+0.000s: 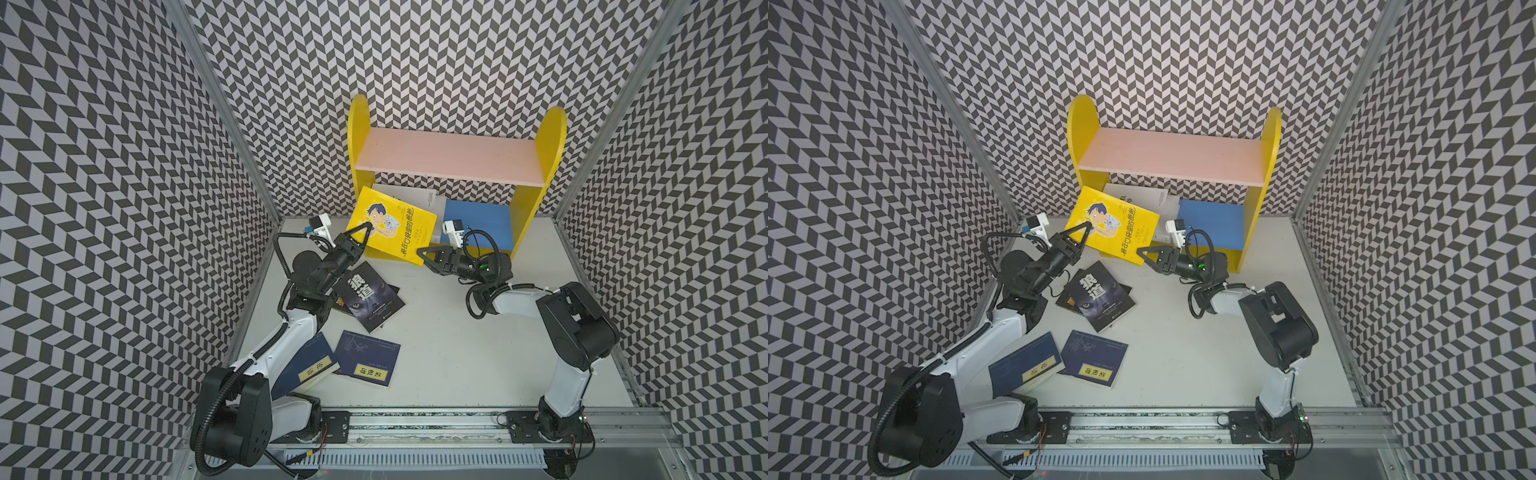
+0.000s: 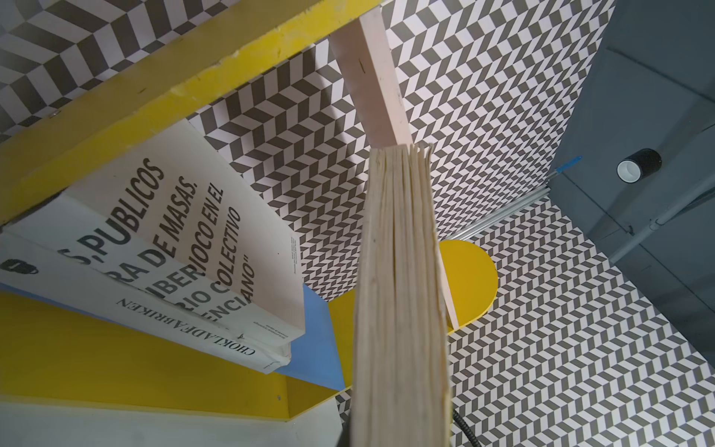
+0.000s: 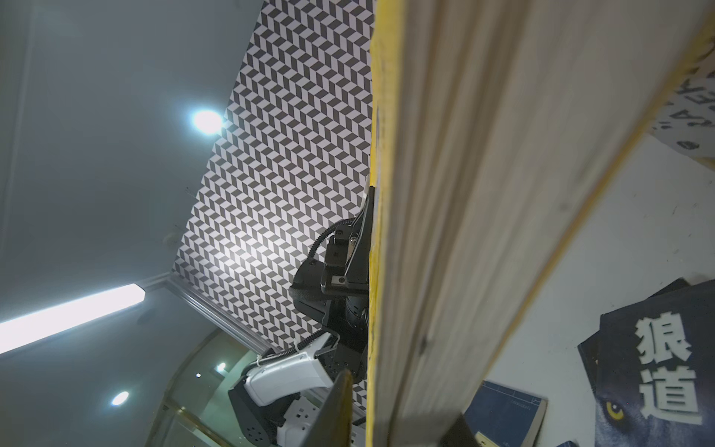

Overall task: Stacking books/files
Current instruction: Pick up the book at the center of the table, then place the book at the bookshelf.

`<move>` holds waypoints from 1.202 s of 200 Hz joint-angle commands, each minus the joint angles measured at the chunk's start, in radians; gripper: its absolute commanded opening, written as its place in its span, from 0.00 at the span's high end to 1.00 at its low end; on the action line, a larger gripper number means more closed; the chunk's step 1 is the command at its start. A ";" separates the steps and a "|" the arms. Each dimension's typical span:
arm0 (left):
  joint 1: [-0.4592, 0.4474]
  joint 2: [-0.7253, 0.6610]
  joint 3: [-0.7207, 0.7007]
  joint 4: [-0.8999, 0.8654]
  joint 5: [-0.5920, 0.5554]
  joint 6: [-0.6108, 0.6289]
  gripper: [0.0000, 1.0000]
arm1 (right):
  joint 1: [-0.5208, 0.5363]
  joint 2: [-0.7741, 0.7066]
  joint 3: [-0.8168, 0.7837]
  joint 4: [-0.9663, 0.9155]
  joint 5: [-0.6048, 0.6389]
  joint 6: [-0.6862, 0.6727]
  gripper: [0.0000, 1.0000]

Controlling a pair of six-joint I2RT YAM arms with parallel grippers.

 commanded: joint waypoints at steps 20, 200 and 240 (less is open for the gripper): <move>0.003 0.014 0.022 0.123 0.015 0.008 1.00 | -0.002 0.007 0.077 -0.110 0.051 -0.089 0.88; 0.212 0.047 0.218 -0.283 0.054 0.379 0.14 | -0.185 0.087 0.467 -0.753 0.001 -0.462 0.93; 0.228 0.098 0.289 -0.350 0.051 0.481 0.12 | -0.190 0.124 0.561 -0.828 0.013 -0.505 0.93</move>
